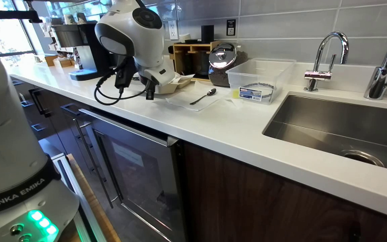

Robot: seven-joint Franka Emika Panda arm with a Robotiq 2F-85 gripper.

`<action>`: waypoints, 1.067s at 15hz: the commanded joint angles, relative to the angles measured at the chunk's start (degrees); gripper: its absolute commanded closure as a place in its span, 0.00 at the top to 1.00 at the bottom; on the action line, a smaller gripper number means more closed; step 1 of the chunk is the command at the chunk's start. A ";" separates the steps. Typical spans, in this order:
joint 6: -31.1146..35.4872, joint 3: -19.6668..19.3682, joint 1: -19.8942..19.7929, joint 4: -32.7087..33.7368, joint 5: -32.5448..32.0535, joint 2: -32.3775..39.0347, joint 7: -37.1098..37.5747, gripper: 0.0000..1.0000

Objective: Close the disposable lunch pack then turn the pack to the right

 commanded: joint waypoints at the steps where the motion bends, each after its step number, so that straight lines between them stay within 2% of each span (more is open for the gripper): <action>1: 5.46 1.02 1.16 2.05 11.31 2.76 -7.91 0.00; 4: 7.49 1.68 1.25 3.91 20.37 4.03 -15.32 0.00; 10: 7.47 1.48 0.41 7.49 43.17 5.31 -38.31 0.00; 12: 6.95 1.21 0.05 7.81 47.88 5.15 -44.65 0.00; 16: 6.38 0.53 -0.73 7.87 52.81 3.61 -54.30 0.00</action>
